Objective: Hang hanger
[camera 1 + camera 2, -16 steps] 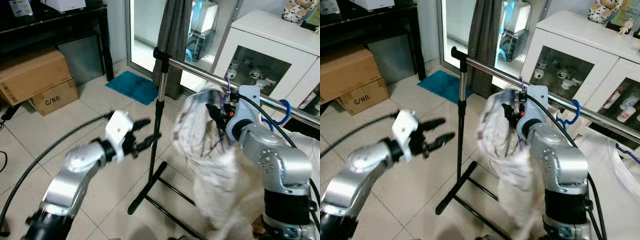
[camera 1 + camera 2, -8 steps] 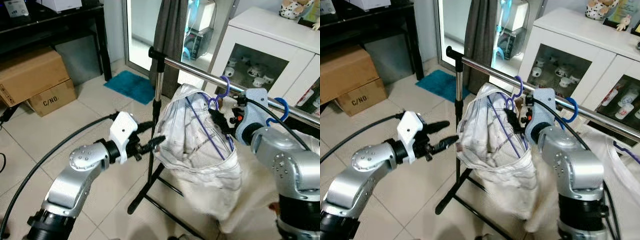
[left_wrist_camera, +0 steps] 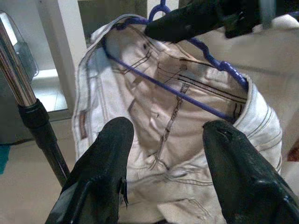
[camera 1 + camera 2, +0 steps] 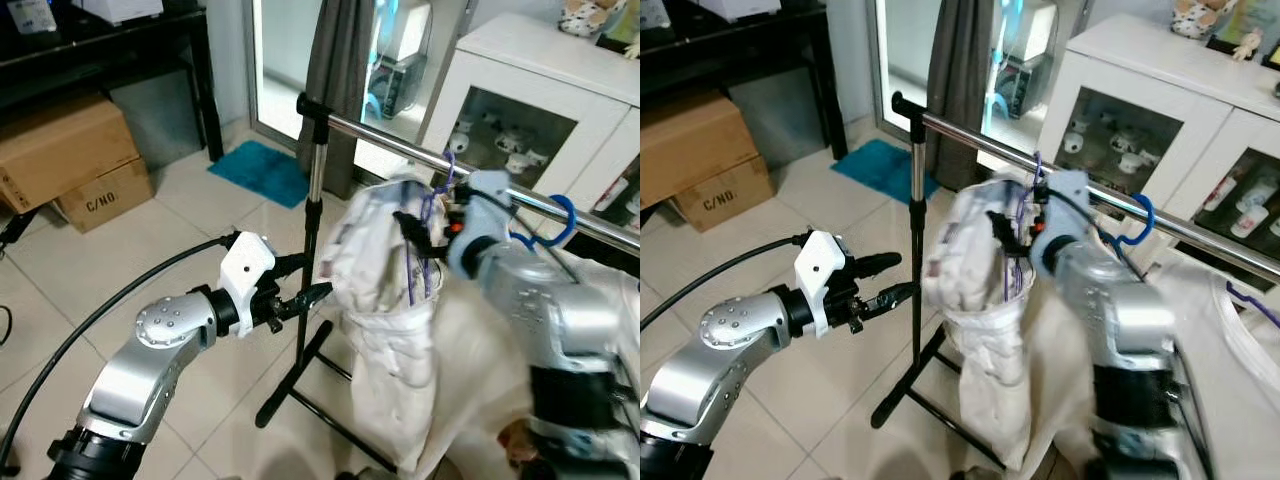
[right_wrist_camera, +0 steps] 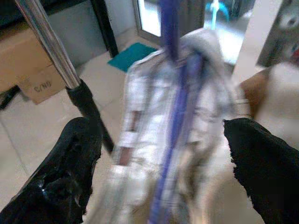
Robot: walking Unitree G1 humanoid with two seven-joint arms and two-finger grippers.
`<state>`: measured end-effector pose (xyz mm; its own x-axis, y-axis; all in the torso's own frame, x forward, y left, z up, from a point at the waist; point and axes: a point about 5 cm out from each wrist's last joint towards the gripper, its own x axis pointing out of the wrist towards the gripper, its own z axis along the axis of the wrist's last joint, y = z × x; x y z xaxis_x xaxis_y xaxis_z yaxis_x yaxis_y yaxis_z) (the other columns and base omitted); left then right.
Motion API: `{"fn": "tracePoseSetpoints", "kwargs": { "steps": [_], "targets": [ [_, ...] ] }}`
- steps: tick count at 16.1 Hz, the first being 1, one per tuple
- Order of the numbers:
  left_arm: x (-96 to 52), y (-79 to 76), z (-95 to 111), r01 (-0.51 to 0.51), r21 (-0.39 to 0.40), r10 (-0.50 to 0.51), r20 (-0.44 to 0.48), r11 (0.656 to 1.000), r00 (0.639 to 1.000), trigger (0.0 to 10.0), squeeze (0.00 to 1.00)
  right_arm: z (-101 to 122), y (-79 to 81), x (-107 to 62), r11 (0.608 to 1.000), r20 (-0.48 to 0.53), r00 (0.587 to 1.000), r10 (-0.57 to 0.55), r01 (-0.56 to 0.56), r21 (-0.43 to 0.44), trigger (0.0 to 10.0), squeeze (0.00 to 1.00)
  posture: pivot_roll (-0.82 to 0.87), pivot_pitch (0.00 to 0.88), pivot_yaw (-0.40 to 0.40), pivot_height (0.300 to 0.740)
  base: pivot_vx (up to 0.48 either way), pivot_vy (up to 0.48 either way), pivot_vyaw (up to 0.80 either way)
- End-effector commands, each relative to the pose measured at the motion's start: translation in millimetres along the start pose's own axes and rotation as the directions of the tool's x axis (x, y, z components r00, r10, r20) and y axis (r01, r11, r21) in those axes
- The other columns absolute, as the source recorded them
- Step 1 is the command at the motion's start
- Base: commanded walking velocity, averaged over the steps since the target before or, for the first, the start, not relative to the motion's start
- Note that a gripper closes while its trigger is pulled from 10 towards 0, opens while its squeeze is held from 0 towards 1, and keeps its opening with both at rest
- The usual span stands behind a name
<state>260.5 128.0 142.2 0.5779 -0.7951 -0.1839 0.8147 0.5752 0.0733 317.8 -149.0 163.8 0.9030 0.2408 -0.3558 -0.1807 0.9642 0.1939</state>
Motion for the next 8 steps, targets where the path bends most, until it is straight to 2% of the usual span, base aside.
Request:
{"fn": "tracePoseSetpoints", "kwargs": {
  "steps": [1, 4, 5, 6, 8],
  "targets": [
    [2.5, -3.3, 3.8, 0.023, 0.01, -0.023, 0.008, 1.0, 1.0, 10.0, 0.0, 4.0, -3.9, 1.5, 0.999, 0.018, 1.0, -0.021, 0.02, 0.024, 10.0, 0.0, -0.03, 0.009, -0.075, 0.74, 0.0, 0.0, 0.0],
    [2.7, -4.3, 3.1, 0.02, 0.009, -0.02, 0.008, 1.0, 1.0, 10.0, 0.0, 2.2, -4.0, 13.1, 0.994, 0.01, 0.997, -0.08, 0.079, 0.078, 10.0, 0.0, -0.02, 0.008, -0.085, 0.74, 0.0, 0.0, 0.0],
    [2.4, -4.6, 2.8, 0.018, 0.009, -0.018, 0.007, 1.0, 1.0, 10.0, 0.0, 2.3, -7.2, 14.9, 0.99, 0.012, 0.993, -0.115, 0.114, 0.089, 8.4, 0.0, -0.02, 0.008, -0.085, 0.74, 0.0, 0.0, 0.0],
    [1.9, -5.0, 2.2, 0.016, 0.008, -0.016, 0.006, 1.0, 1.0, 10.0, 0.0, 2.0, -10.0, 15.1, 0.986, 0.015, 0.99, -0.137, 0.135, 0.093, 2.8, 0.0, -0.03, 0.007, -0.088, 0.74, 0.0, 0.0, 0.0],
    [2.6, -5.0, 1.6, 0.017, 0.007, -0.017, 0.005, 1.0, 1.0, 10.0, 0.0, 1.3, -13.2, 15.9, 0.984, 0.015, 0.987, -0.16, 0.158, 0.077, 0.0, 0.0, -0.03, 0.005, -0.087, 0.74, 0.0, 0.0, 0.0]
  ]
}}
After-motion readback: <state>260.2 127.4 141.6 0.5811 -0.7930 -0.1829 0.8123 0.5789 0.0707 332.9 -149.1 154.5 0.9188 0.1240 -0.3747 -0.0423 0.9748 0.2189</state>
